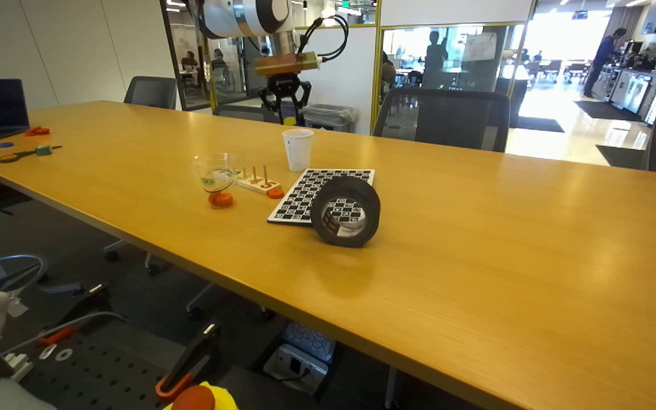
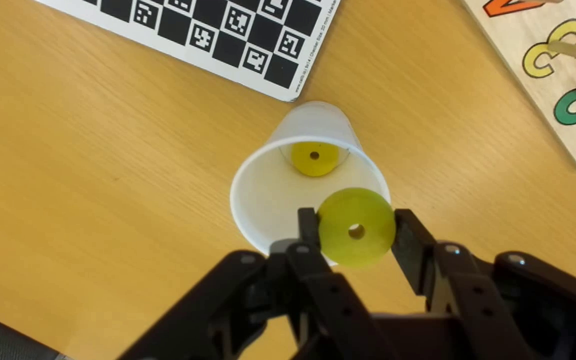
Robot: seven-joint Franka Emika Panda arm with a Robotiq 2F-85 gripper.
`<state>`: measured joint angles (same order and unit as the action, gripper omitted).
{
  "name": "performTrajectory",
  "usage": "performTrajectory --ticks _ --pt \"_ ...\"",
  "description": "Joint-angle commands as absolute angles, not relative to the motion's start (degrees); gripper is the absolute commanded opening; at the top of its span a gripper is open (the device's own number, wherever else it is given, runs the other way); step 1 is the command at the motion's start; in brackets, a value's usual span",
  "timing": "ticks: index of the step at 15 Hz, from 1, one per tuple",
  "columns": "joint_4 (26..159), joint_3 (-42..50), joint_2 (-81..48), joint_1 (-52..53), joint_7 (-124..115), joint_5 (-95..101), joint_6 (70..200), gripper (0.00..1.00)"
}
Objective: Pick up the orange objects from the table and put them in the colorless cup, then pick up the yellow objects and put them in the white cup
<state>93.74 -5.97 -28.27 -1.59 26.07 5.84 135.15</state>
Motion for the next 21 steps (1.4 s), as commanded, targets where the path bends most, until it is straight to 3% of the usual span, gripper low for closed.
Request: performTrajectory --ticks 1,5,6,7,11,12,21 --pt "89.0 -6.4 -30.9 -2.2 27.9 4.6 132.9 0.18" --pt "86.6 -6.2 -32.6 -2.3 27.6 4.8 131.7 0.19" --pt "86.2 -5.9 -32.9 -2.2 27.2 5.3 131.3 0.66" --pt "85.9 -5.8 -33.0 -2.1 27.5 5.7 131.0 0.67" --pt "86.6 -4.8 -32.2 -1.6 30.7 9.6 129.6 0.96" --pt "87.4 -4.6 -31.6 -1.5 31.6 10.9 129.8 1.00" --pt "105.9 -6.2 -18.1 -4.9 51.1 12.1 135.8 1.00"
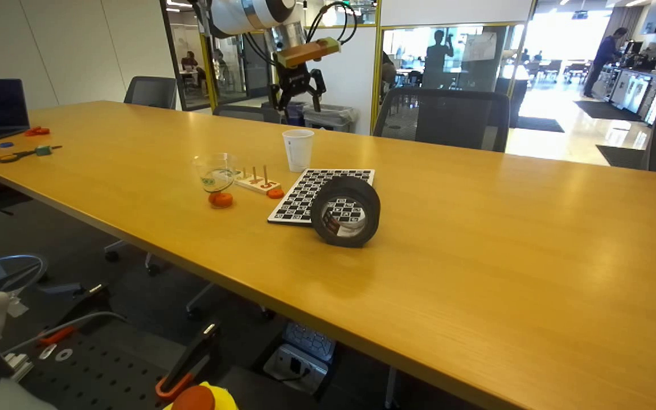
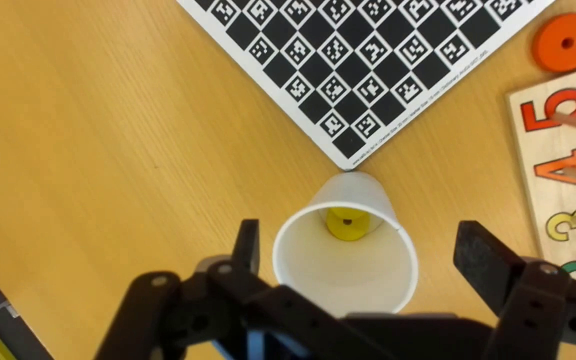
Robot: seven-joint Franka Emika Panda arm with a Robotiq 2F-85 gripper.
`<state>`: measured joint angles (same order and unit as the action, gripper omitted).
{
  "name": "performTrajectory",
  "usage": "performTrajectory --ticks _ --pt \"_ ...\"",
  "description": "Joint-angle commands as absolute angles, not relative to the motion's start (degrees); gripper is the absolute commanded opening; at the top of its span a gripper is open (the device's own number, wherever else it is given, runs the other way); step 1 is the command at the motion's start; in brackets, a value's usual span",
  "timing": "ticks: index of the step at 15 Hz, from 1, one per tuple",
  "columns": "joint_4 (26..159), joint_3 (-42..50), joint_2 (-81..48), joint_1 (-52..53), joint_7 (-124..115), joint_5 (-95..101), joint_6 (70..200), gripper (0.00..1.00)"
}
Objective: Pick up the orange objects from the table and put them in the colorless cup, then pick up the yellow objects and put them in the white cup
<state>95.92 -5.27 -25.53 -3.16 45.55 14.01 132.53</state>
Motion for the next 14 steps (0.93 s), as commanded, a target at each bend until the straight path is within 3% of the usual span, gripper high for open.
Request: performTrajectory --ticks 1,7,14 --pt "108.7 -6.4 -16.5 -5.4 53.0 11.0 136.1 1.00" --pt "123.1 -4.4 -10.3 -5.3 61.9 11.9 142.2 1.00" --pt "131.1 -3.7 -11.4 -5.3 70.9 11.9 153.7 1.00"
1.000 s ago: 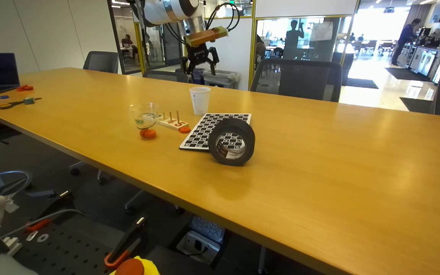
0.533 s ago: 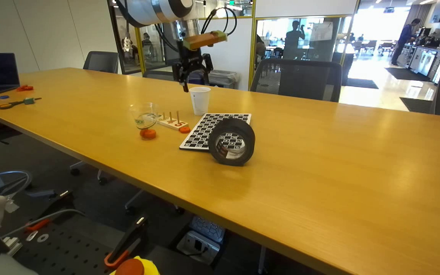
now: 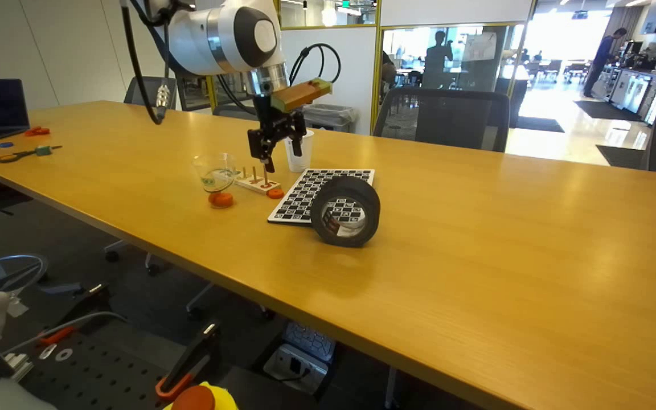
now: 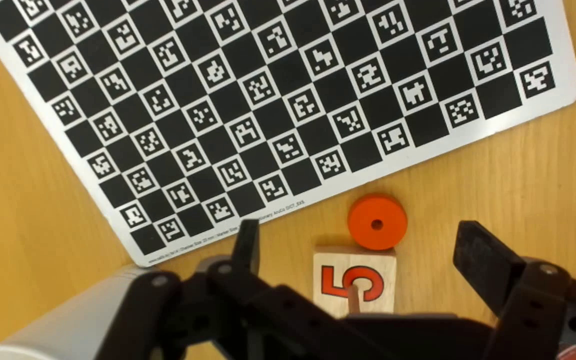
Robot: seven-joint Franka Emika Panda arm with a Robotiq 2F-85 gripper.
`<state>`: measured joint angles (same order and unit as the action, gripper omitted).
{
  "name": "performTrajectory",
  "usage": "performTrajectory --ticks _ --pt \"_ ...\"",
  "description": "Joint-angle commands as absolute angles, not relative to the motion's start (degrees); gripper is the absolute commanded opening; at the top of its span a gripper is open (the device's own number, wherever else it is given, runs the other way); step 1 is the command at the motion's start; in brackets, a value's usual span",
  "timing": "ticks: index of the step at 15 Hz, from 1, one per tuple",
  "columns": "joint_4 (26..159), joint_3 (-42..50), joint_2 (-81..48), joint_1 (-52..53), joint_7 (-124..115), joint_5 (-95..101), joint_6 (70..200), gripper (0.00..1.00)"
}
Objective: Pick up the orange objects from the table and put them in the colorless cup, then pick up the yellow objects and put them in the white cup
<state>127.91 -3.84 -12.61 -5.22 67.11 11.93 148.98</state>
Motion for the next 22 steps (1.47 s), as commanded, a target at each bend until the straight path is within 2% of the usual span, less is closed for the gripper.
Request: performTrajectory --ticks 1,22 --pt "131.4 -4.0 -12.0 -5.4 72.4 11.3 154.6 1.00" --pt "128.1 -7.3 -18.0 -6.4 85.9 0.9 148.7 1.00"
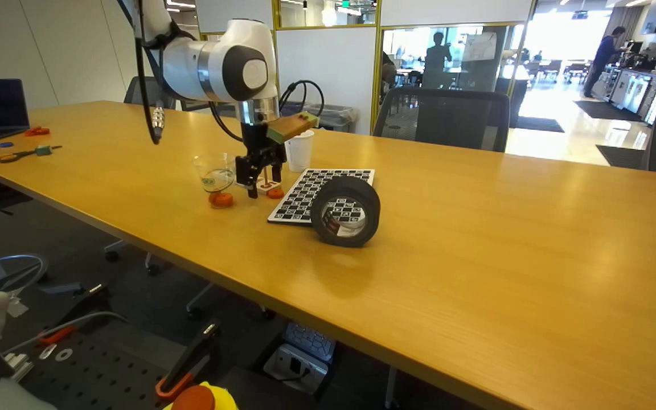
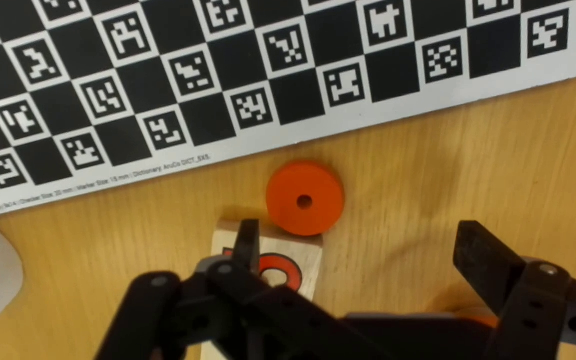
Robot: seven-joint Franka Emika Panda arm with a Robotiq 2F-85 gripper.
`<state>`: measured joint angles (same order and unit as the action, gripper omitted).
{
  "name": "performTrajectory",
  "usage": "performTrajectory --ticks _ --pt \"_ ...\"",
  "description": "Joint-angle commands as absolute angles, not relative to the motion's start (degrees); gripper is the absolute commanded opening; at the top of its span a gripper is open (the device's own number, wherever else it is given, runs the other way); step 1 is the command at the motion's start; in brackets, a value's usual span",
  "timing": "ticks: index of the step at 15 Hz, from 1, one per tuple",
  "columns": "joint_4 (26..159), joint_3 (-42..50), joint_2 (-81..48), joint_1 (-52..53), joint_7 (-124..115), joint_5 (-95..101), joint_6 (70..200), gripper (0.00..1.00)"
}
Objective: Pick up the orange objects from the table and put them in the colorless cup, then pick up the yellow objects and put them in the white cup
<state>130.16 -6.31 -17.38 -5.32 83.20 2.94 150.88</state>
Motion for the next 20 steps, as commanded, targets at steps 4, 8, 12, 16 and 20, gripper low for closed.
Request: performTrajectory --ticks 4,8,12,16,20 --pt "126.4 -7.3 -19.4 -6.5 86.6 0.5 147.6 1.00" --pt "124.3 -7.4 -21.1 -7.1 87.8 -0.4 146.4 1.00" --pt "122.3 -7.6 -22.7 -8.0 89.3 -1.9 145.0 1.00" --pt "121.3 -7.4 -23.5 -8.3 89.4 -2.5 144.3 1.00" --pt "121.0 -7.0 -23.6 -7.9 88.7 -1.8 143.9 1.00"
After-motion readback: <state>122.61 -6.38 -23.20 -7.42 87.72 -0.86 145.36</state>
